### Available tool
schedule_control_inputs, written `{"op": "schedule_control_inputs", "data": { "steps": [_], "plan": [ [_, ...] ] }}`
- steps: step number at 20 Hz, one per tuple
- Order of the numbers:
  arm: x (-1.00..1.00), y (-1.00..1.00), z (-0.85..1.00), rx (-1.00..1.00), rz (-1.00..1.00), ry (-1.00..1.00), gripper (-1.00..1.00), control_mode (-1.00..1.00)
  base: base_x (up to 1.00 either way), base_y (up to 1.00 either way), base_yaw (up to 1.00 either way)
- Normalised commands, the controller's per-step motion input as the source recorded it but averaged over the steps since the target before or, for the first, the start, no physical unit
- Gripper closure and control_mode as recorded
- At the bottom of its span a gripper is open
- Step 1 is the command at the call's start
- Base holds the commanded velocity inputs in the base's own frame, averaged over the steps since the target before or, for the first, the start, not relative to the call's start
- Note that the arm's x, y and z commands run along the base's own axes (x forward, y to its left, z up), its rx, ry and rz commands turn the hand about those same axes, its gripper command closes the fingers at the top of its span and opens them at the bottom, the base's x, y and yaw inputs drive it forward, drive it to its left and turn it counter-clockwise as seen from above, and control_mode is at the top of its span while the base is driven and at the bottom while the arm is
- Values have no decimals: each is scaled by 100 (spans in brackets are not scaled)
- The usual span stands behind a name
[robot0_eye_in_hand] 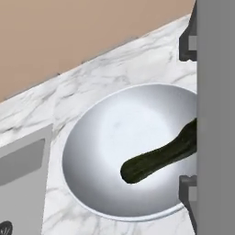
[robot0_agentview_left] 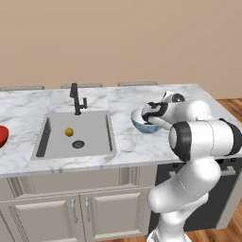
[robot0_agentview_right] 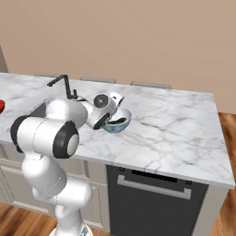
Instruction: Pick the squashs from the cabinet and place them in one bowl. Pick the lemon from the sink and place it in the other bowl.
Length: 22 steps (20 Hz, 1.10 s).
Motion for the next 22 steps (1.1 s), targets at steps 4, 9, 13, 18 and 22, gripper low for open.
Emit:
{"op": "schedule_control_inputs", "data": {
  "steps": [4,9,13,18,22],
  "plan": [
    [-36,0,16,32,-52,-10,-100,-100,0,0,0],
    [-17,0,63,50,-46,-10,-100,-100,0,0,0],
    [0,0,87,48,-41,-8,-100,-100,0,0,0],
    [0,0,84,58,-38,-3,-100,-100,0,0,0],
    [0,0,49,77,-29,0,-100,-100,0,0,0]
  ]
}}
